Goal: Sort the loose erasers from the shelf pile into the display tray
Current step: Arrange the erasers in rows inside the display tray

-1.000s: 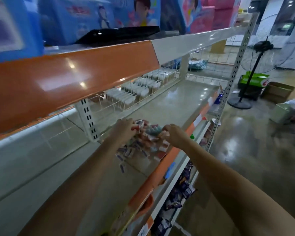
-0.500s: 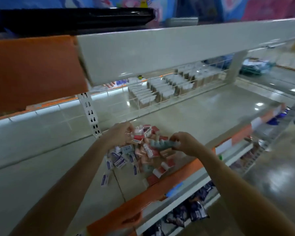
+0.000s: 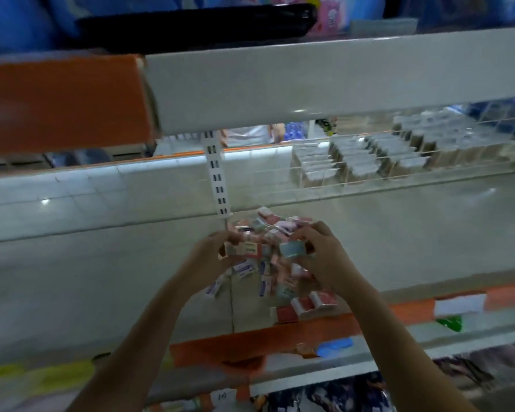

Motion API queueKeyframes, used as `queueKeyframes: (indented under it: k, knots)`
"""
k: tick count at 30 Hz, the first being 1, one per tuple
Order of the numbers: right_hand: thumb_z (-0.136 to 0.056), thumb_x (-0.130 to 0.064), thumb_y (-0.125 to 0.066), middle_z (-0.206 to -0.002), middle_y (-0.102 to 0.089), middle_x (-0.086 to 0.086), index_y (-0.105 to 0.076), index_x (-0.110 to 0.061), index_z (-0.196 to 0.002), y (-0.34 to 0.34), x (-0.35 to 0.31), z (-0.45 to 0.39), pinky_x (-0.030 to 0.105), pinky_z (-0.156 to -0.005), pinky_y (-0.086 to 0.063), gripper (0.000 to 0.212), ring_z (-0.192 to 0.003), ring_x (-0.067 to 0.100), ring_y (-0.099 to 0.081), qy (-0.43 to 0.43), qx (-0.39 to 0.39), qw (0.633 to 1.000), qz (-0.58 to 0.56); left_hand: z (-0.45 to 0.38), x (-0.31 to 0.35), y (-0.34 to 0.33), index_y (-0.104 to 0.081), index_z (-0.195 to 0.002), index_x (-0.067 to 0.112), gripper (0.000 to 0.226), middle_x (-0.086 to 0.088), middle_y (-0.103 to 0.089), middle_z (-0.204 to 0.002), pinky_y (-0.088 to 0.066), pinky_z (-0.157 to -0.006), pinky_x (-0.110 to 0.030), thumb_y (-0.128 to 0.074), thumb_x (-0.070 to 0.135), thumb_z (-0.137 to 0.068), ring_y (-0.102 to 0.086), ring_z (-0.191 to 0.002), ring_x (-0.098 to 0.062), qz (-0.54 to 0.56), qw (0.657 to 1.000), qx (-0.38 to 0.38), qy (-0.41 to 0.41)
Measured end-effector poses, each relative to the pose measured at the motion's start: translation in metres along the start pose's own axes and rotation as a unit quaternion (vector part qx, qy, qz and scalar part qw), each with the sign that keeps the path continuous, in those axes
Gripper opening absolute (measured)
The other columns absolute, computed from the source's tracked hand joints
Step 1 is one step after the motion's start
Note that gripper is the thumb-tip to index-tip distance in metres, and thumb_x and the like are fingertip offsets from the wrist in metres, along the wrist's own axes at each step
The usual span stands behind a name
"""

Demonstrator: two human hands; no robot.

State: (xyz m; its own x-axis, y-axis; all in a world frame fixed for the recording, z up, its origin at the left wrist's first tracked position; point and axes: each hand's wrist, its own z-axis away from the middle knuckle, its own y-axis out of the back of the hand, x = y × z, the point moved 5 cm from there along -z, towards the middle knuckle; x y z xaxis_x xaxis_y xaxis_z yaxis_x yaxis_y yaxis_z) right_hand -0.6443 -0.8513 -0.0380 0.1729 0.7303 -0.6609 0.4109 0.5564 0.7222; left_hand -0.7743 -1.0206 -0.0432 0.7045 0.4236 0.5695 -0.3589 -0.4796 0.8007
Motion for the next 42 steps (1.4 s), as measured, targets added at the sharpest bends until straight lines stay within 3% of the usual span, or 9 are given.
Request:
queueKeyframes:
  k: [5,10,14,19,23,25,29,35,42]
  knots:
    - [-0.078,-0.013,-0.073,-0.114,-0.04,-0.007,-0.057,-0.013,-0.115,-0.053,-0.064,-0.002,0.007,-0.079,-0.033,0.04,-0.103,0.007,-0.045,0.079,-0.046,0.996,-0.025,0.071,-0.045,0.046,-0.057,-0.102,0.029,0.031,0.019,-0.055,-0.097,-0.04,-0.063,-0.015,-0.069,0.01,-0.081,-0.052,-0.072,-0.003,0.043,0.991,0.093,0.089]
    - [-0.076,-0.012,-0.075,-0.098,-0.052,-0.009,-0.061,-0.015,-0.106,-0.121,-0.144,0.01,0.006,-0.069,-0.039,0.033,-0.079,0.0,-0.051,0.145,-0.091,0.982,-0.08,0.166,-0.081,0.104,-0.055,-0.097,0.04,0.04,0.023,-0.055,-0.097,-0.042,-0.062,-0.016,-0.07,0.006,-0.08,-0.052,-0.073,-0.001,0.068,0.974,0.166,0.138]
    - [-0.073,-0.013,-0.078,-0.088,-0.055,-0.012,-0.057,-0.027,-0.095,-0.175,-0.22,0.031,0.008,-0.061,-0.039,0.033,-0.072,-0.006,-0.053,0.197,-0.113,0.967,-0.119,0.248,-0.117,0.152,-0.058,-0.095,0.032,0.037,0.016,-0.056,-0.088,-0.038,-0.057,-0.01,-0.07,0.001,-0.079,-0.05,-0.063,0.002,0.089,0.954,0.211,0.193]
    - [-0.07,-0.013,-0.08,-0.085,-0.057,-0.008,-0.065,-0.014,-0.097,-0.249,-0.317,0.059,0.003,-0.062,-0.037,0.031,-0.066,-0.004,-0.053,0.235,-0.131,0.954,-0.131,0.341,-0.158,0.22,-0.062,-0.097,0.029,0.036,0.014,-0.056,-0.072,-0.037,-0.054,-0.008,-0.071,0.001,-0.077,-0.05,-0.057,0.002,0.087,0.933,0.26,0.234]
    - [-0.071,-0.017,-0.08,-0.083,-0.057,-0.005,-0.067,-0.011,-0.099,-0.3,-0.383,0.076,0.005,-0.062,-0.037,0.031,-0.064,-0.002,-0.049,0.237,-0.152,0.949,-0.143,0.398,-0.195,0.265,-0.061,-0.102,0.031,0.034,0.006,-0.062,-0.086,-0.038,-0.057,-0.013,-0.071,0.008,-0.08,-0.05,-0.065,-0.003,0.066,0.931,0.267,0.241]
    - [-0.072,-0.021,-0.08,-0.081,-0.057,-0.008,-0.067,-0.012,-0.098,-0.322,-0.409,0.083,0.007,-0.063,-0.038,0.031,-0.065,-0.001,-0.049,0.247,-0.166,0.943,-0.15,0.421,-0.212,0.281,-0.061,-0.104,0.03,0.032,0.018,-0.061,-0.091,-0.038,-0.058,-0.014,-0.069,0.009,-0.081,-0.049,-0.066,-0.003,0.061,0.928,0.274,0.244]
    - [-0.075,-0.026,-0.077,-0.082,-0.055,-0.016,-0.065,-0.019,-0.097,-0.362,-0.448,0.086,0.005,-0.064,-0.038,0.025,-0.069,-0.004,-0.051,0.241,-0.19,0.937,-0.169,0.452,-0.243,0.312,-0.055,-0.095,0.039,0.038,0.036,-0.055,-0.075,-0.037,-0.057,-0.009,-0.068,0.006,-0.082,-0.048,-0.061,0.002,0.05,0.922,0.294,0.248]
    - [-0.074,-0.014,-0.077,-0.076,-0.053,-0.018,-0.068,-0.011,-0.095,-0.412,-0.5,0.061,0.01,-0.059,-0.037,0.024,-0.063,-0.005,-0.052,0.24,-0.183,0.934,-0.19,0.473,-0.313,0.352,-0.056,-0.086,0.06,0.054,0.035,-0.056,-0.076,-0.039,-0.059,-0.011,-0.069,0.008,-0.081,-0.049,-0.063,0.003,0.061,0.911,0.311,0.264]
    - [-0.079,-0.019,-0.072,-0.097,-0.062,-0.001,-0.063,-0.017,-0.104,-0.464,-0.551,-0.006,0.007,-0.066,-0.041,0.026,-0.074,0.003,-0.054,0.255,-0.187,0.941,-0.123,0.445,-0.398,0.405,-0.058,-0.092,0.042,0.045,0.013,-0.06,-0.086,-0.043,-0.059,-0.016,-0.072,0.002,-0.077,-0.053,-0.064,0.002,0.077,0.917,0.309,0.238]
